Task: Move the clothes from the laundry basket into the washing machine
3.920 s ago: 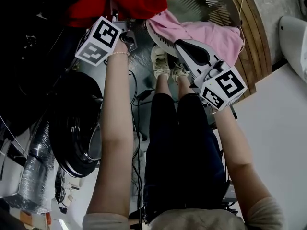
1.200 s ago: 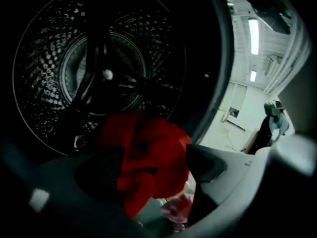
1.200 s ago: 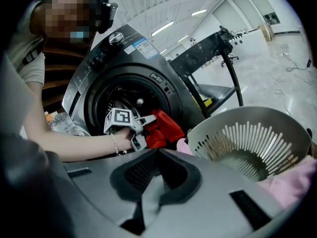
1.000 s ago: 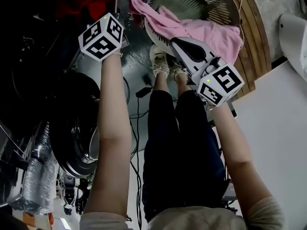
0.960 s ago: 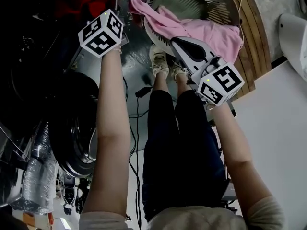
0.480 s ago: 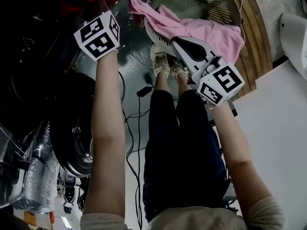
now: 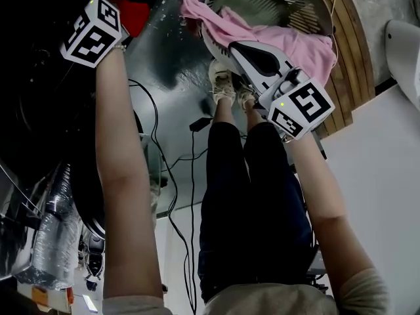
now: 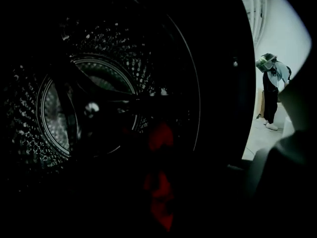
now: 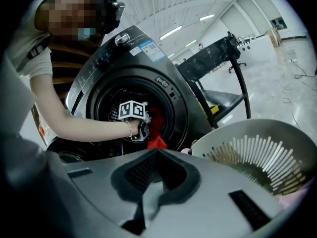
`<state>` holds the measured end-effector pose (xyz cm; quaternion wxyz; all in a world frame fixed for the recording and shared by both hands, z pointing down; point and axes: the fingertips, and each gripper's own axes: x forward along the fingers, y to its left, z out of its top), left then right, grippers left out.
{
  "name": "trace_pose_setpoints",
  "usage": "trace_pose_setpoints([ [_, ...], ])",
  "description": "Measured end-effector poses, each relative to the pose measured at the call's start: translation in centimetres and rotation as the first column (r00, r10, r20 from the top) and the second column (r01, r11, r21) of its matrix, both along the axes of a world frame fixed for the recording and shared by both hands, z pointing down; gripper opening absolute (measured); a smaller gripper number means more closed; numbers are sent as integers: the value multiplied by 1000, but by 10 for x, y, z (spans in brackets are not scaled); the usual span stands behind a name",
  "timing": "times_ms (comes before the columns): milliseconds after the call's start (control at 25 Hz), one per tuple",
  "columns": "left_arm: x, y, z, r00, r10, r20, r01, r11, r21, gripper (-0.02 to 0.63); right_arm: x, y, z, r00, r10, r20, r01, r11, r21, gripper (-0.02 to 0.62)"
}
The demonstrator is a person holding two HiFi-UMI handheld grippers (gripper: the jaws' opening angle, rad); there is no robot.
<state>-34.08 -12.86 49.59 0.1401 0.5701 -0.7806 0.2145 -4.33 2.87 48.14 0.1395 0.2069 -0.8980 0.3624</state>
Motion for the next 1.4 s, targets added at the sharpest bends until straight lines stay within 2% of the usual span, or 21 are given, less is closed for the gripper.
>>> trace_pose_setpoints([
  [200, 9, 15, 25, 998, -35, -56, 33, 999, -40, 171, -4, 5, 2, 1000, -17, -7, 17, 1000, -16, 9],
  [320, 24, 36, 26, 990, -38, -136, 34, 999, -31, 260, -1, 6, 3, 1000, -14, -4, 14, 999, -29, 9],
  [440, 46, 68, 47, 985, 4, -174, -25, 993, -117, 274, 1, 8, 1, 1000, 0, -1, 0, 999, -45, 11],
  [560, 64, 94, 81, 981, 42, -188, -87, 967, -241, 297, -1, 6, 1, 1000, -7, 3, 8, 999, -47, 11],
  [720, 67, 111, 114, 986, 8, -169, -68, 935, -347, 299, -5, 4, 3, 1000, -10, 10, 10, 999, -51, 12],
  [800, 60, 111, 121, 989, -18, -147, -38, 930, -366, 299, -6, 4, 5, 1000, -5, 1, 6, 999, -48, 12],
  [880, 56, 108, 122, 991, -28, -131, -22, 931, -365, 285, -7, 3, 8, 1000, -5, -11, 5, 999, -42, 12],
  [920, 58, 106, 120, 992, -16, -126, -31, 930, -366, 224, -7, 3, 9, 1000, -6, -15, 5, 999, -40, 12],
  [1000, 65, 100, 111, 992, 34, -120, -74, 934, -348, 141, -7, 4, 10, 1000, -7, -14, 6, 999, -44, 11],
  [1080, 69, 93, 92, 992, 71, -105, -99, 952, -290, 46, -8, 4, 11, 1000, -10, -6, 9, 998, -54, 11],
  [1240, 55, 73, 62, 996, 74, -43, -80, 979, -187, 44, -8, 1, 12, 1000, -12, -6, 12, 999, -48, 11],
  [1400, 26, 44, 55, 999, 42, 15, -39, 986, -164, 44, -8, -1, 13, 1000, -7, -12, 7, 999, -46, 11],
])
